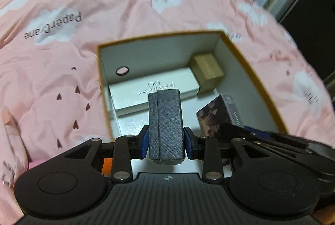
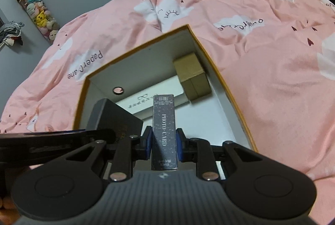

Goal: Organize objects
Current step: 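Carry the black box with the left tool while the right tool carries the PHOTO CARD box over the box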

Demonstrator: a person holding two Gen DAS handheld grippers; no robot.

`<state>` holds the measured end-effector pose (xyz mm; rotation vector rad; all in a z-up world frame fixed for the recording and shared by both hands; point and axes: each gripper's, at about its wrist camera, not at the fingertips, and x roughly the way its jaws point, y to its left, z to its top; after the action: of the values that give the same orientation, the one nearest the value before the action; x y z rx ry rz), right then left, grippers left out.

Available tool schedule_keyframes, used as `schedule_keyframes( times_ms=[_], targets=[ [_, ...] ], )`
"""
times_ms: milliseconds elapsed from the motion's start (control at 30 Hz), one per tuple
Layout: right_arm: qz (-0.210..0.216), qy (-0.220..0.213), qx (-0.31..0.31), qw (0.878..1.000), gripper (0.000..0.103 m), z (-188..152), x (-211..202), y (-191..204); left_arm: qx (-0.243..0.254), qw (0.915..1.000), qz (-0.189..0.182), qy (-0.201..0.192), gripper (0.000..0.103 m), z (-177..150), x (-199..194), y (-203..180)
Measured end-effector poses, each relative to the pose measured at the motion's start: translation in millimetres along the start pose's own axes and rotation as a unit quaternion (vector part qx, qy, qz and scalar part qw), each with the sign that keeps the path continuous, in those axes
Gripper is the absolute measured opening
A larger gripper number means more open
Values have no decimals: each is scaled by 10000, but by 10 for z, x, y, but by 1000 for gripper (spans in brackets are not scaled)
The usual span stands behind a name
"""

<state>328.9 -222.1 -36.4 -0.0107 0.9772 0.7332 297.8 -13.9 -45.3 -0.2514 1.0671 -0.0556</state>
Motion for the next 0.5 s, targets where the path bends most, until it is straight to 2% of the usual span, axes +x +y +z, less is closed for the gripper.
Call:
schedule_keyframes(
  times_ms=[100,133,300,500],
  targets=[
    [64,48,95,9999,24,3,82,-89,12,9998,58,164,38,-6,113,-42],
    [84,58,112,9999,24,4,106,-110,-19,9999,12,142,38,-16,130,-57],
    [72,39,3,10000,24,-8,146,-88,-26,9995,319,2,38,13,174,-108],
    [72,70,-95,9999,24,-17,168,-71,748,9939,756,290,41,9,280,-249]
  ],
)
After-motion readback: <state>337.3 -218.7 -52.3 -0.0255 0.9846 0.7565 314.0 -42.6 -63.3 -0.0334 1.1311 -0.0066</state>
